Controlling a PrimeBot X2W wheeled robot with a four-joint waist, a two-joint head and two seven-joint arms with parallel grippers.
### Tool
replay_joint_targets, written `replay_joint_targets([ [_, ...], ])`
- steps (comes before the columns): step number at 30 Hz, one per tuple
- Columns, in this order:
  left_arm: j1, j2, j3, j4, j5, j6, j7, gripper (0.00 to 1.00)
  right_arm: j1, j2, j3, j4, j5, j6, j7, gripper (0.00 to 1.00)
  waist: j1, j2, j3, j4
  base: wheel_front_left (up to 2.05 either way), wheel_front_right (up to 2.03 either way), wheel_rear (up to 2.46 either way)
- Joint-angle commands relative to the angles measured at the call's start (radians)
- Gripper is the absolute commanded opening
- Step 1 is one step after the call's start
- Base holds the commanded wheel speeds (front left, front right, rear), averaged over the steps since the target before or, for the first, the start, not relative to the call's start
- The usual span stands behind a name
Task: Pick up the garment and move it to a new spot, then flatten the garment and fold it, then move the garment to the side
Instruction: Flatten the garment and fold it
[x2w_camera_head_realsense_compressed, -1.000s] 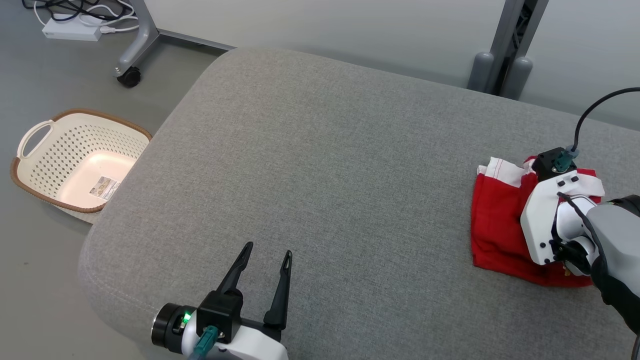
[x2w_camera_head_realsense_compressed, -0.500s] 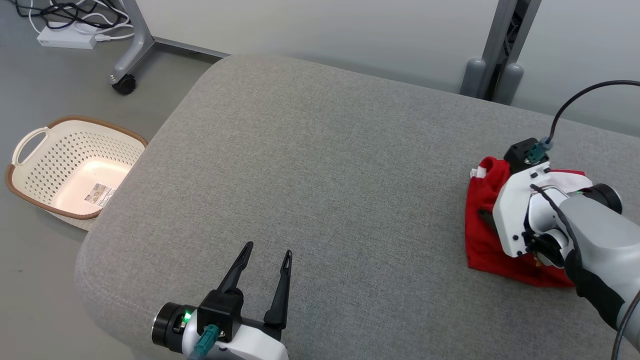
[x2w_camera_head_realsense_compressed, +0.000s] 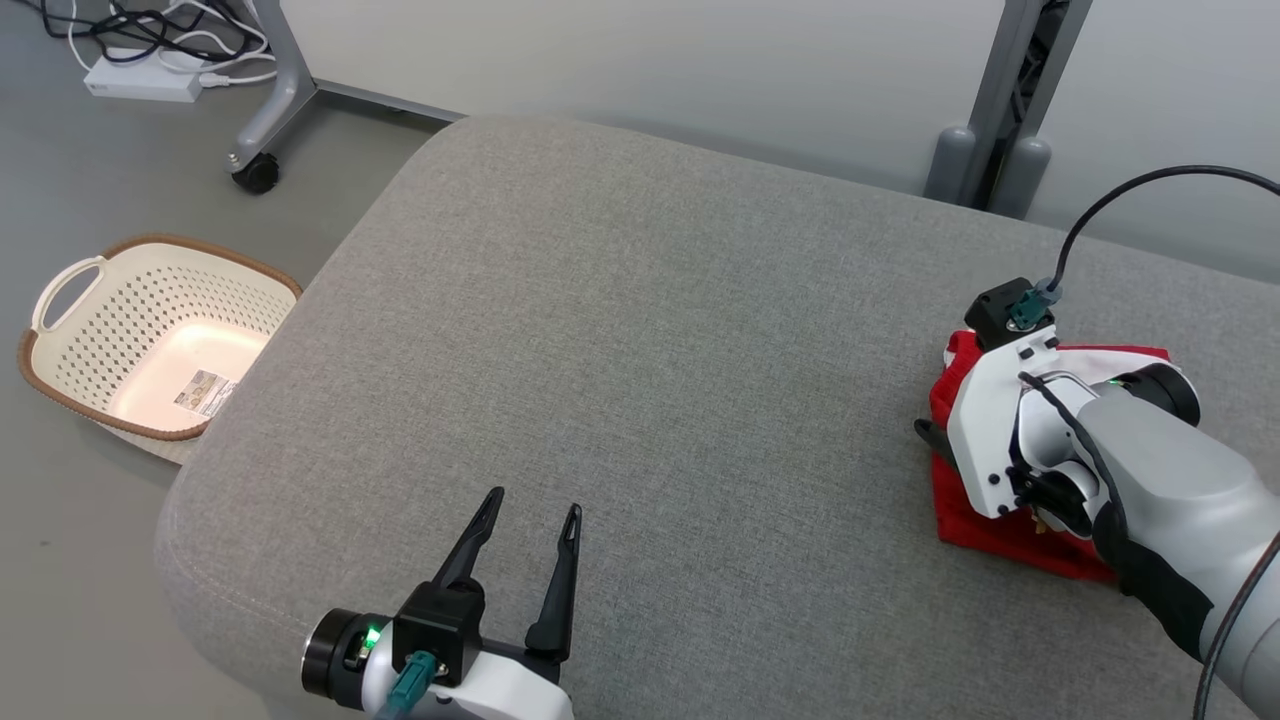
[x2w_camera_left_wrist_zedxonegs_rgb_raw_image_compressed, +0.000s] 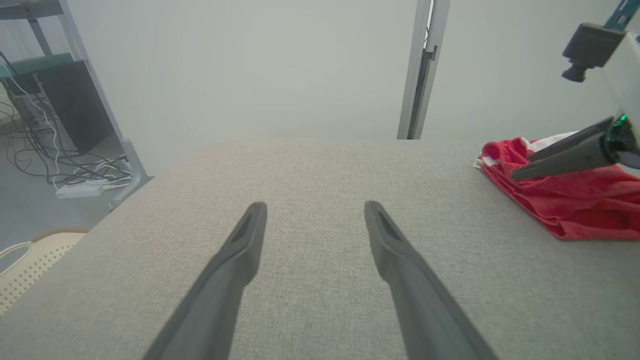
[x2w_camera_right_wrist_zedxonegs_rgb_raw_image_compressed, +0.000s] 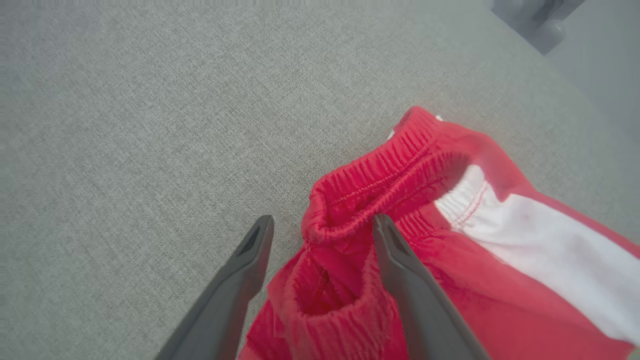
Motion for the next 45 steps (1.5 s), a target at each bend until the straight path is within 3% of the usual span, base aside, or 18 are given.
replay_joint_targets([
  [1, 0.004, 0.004, 0.007, 0.002, 0.003, -0.004, -0.003, 1.00, 0.007, 0.001, 0.002, 0.005, -0.004, -0.001, -0.012, 1.00, 0.0000, 0.0000, -0.011, -0.006, 0.00, 0.00, 0.00],
  [13, 0.039, 0.004, 0.084, -0.014, 0.040, -0.031, -0.003, 1.00, 0.026, -0.005, -0.019, -0.079, 0.076, -0.001, -0.141, 1.00, 0.0000, 0.0000, -0.136, -0.126, 0.00, 0.00, 0.00],
  [19, 0.024, 0.004, 0.150, -0.061, 0.014, -0.039, -0.003, 1.00, 0.028, -0.065, -0.017, -0.160, 0.057, -0.001, -0.302, 1.00, 0.0000, 0.0000, -0.171, -0.211, 0.00, 0.00, 0.00],
  [28, 0.012, 0.005, 0.217, -0.100, -0.002, -0.042, -0.003, 1.00, 0.066, -0.133, -0.091, -0.150, -0.021, -0.001, -0.535, 1.00, 0.0000, 0.0000, -0.193, -0.288, 0.00, 0.00, 0.00],
  [32, 0.008, 0.004, 0.237, -0.110, 0.001, -0.040, -0.003, 1.00, 0.139, -0.186, -0.336, -0.250, -0.148, -0.001, -0.537, 1.00, 0.0000, 0.0000, -0.185, -0.315, 0.00, 0.00, 0.00],
  [36, 0.024, 0.005, 0.242, -0.114, 0.003, -0.040, -0.003, 1.00, 0.325, -0.193, -0.679, -0.415, -0.331, -0.001, -0.538, 1.00, 0.0000, 0.0000, -0.183, -0.330, 0.00, 0.00, 0.00],
  [41, 0.050, 0.005, 0.246, -0.117, 0.008, -0.034, -0.003, 1.00, 0.610, -0.089, -1.023, -0.643, -0.556, -0.001, -0.538, 1.00, 0.0000, 0.0000, -0.184, -0.341, 0.00, 0.00, 0.00],
  [45, 0.075, 0.004, 0.239, -0.122, 0.037, -0.028, -0.003, 1.00, 0.758, 0.004, -1.155, -0.771, -0.667, -0.001, -0.538, 1.00, 0.0000, 0.0000, -0.184, -0.345, 0.00, 0.00, 0.00],
])
